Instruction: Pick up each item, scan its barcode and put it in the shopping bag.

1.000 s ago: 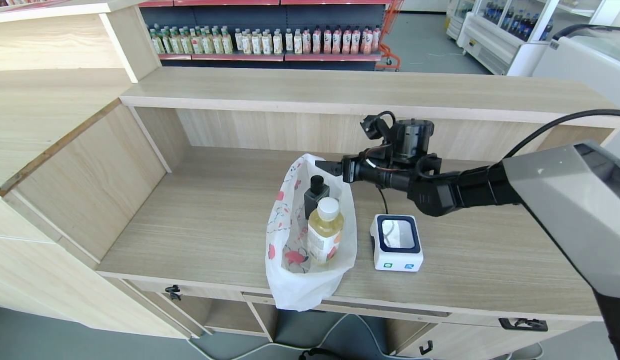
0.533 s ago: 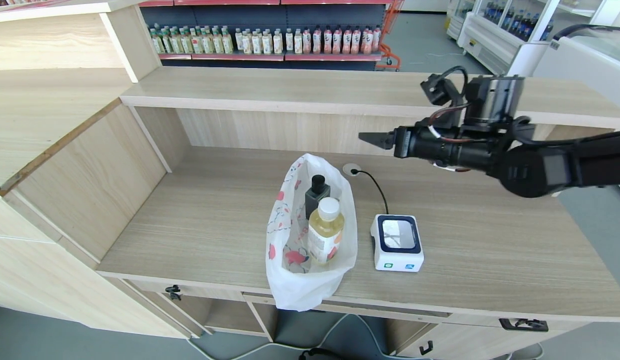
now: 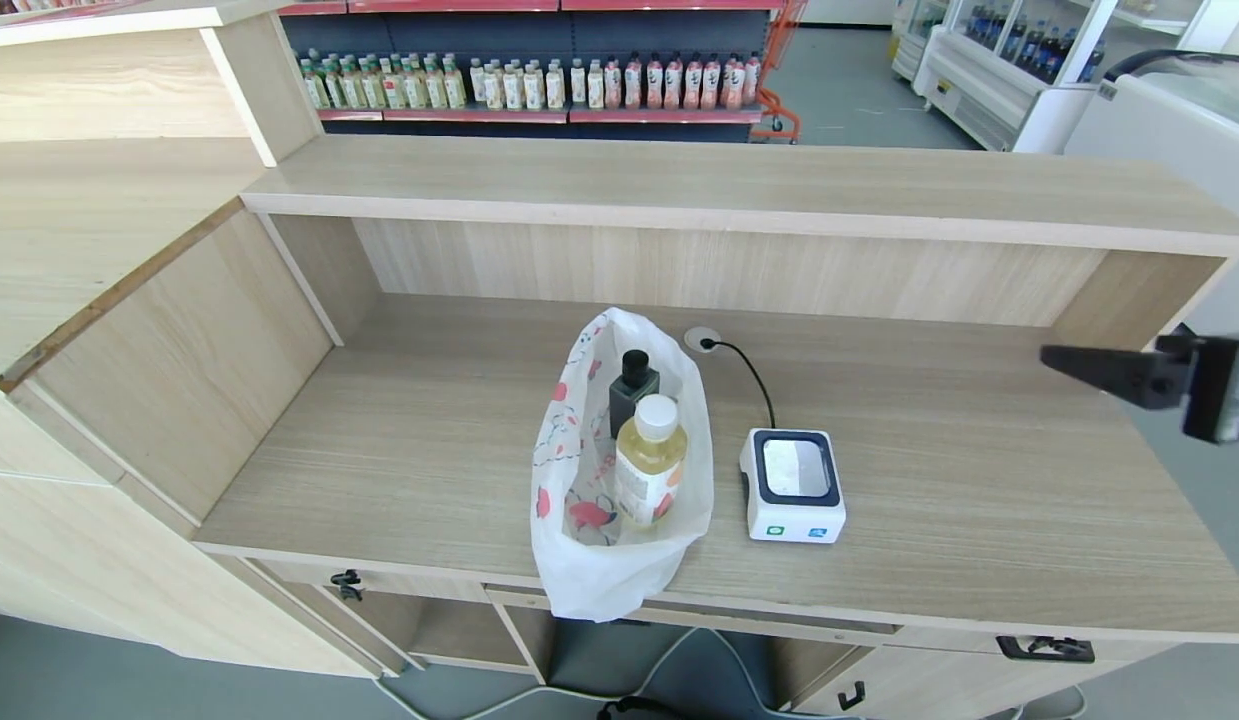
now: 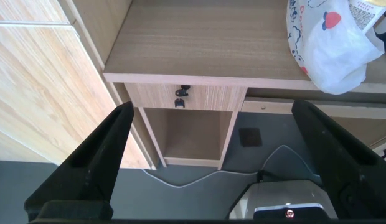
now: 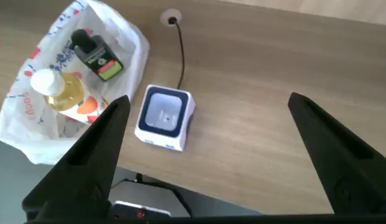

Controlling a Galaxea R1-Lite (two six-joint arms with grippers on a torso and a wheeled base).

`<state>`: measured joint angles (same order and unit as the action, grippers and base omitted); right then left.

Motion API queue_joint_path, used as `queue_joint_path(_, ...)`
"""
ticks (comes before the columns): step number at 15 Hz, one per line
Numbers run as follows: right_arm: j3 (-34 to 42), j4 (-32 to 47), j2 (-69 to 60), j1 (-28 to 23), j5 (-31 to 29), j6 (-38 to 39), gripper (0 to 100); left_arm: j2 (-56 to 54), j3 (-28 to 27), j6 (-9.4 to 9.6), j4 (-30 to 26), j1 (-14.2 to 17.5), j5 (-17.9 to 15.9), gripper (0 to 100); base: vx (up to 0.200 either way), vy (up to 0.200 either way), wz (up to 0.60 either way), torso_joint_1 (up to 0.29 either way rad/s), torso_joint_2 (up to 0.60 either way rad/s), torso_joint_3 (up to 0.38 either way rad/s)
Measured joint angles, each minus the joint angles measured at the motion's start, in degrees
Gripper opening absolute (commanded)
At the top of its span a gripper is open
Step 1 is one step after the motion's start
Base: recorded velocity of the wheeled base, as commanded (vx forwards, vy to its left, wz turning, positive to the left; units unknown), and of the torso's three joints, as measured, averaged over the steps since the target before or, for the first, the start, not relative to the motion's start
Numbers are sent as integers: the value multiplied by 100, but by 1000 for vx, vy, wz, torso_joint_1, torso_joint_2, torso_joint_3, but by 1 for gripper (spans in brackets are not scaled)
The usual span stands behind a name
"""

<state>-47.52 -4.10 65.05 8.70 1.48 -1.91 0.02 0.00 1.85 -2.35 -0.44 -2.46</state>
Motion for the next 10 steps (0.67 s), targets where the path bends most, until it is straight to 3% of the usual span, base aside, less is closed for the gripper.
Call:
queue_joint_path(5,1902,469,-2380,-358,-383,-32,100,0,0,-2,-2,0,1,100,0,0,0,0,0,0)
queue_joint_path(10,3427,221,-4248,-640,-368,-60,100,0,0,-2,-2,0,1,100,0,0,0,0,0,0)
